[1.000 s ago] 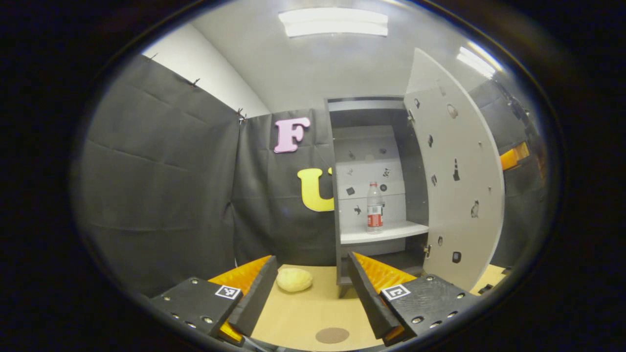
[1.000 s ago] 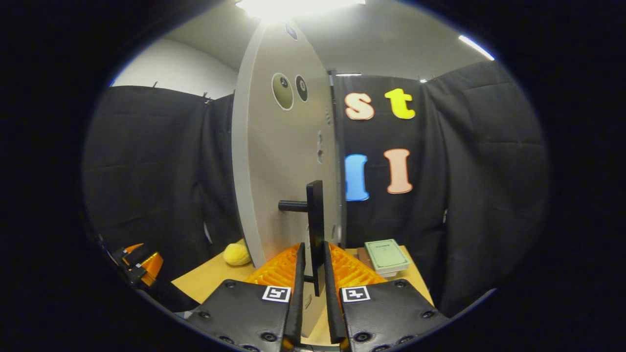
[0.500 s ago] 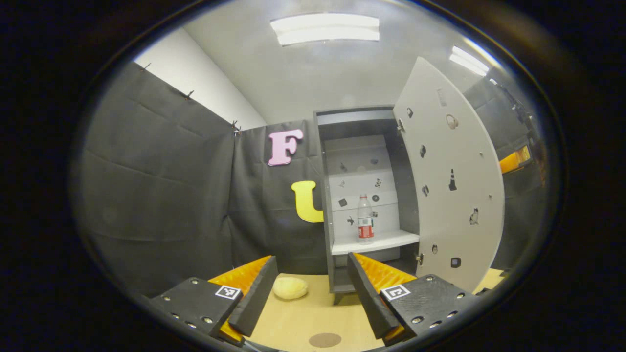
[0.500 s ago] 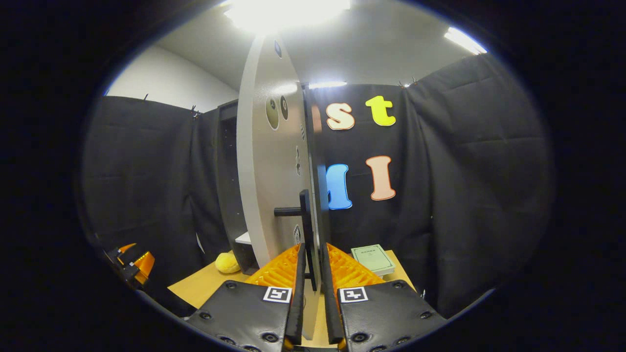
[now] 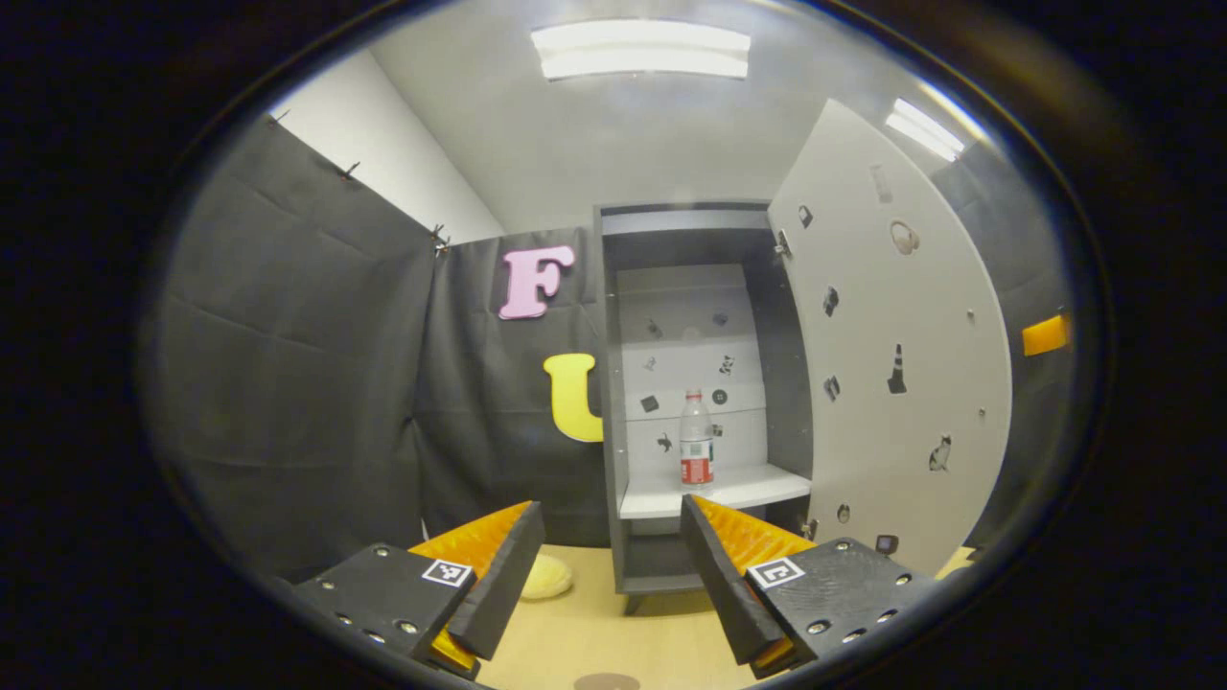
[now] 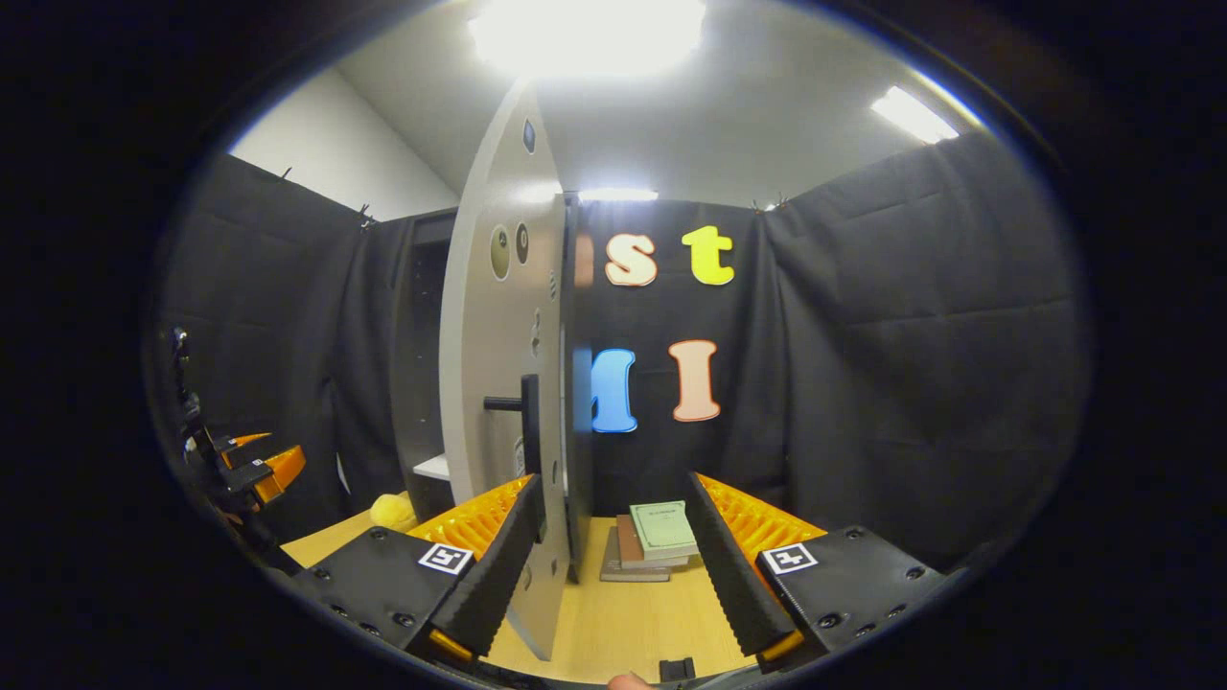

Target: Open the cabinet door with the right hand, grasp the bottle in the cabinet with the left hand and place it on the coaster, then close the cabinet door with the right hand.

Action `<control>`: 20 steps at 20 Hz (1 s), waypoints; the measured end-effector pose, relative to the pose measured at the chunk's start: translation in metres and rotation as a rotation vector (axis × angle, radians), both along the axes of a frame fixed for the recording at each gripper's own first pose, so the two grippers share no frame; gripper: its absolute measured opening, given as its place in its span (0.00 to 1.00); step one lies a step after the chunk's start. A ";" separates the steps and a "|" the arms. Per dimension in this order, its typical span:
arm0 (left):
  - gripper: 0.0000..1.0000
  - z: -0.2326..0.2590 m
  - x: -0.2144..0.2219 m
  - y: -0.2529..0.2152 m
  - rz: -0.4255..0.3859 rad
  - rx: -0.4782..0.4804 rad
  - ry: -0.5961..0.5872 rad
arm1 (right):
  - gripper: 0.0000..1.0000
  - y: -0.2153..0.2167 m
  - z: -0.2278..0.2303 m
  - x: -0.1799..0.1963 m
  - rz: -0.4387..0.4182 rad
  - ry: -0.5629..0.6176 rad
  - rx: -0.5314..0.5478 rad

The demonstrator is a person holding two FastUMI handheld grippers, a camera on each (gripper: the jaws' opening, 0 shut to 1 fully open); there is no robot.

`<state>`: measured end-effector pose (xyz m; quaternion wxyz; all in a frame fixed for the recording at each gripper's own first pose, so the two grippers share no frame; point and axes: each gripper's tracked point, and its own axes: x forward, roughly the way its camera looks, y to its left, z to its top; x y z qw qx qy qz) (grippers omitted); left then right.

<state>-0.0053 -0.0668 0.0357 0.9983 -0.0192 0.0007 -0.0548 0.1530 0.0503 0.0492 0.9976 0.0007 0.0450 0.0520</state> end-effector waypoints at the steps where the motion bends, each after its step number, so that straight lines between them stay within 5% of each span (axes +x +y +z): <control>1: 0.87 0.002 0.017 -0.007 -0.017 -0.004 -0.010 | 0.91 -0.010 -0.001 -0.002 -0.036 -0.002 0.001; 12: 0.91 -0.009 0.204 -0.104 -0.193 -0.047 -0.030 | 0.94 -0.095 -0.014 -0.007 -0.426 0.039 -0.011; 20: 0.87 -0.035 0.292 -0.140 -0.238 -0.065 -0.008 | 0.91 -0.116 -0.026 -0.018 -0.603 0.059 0.030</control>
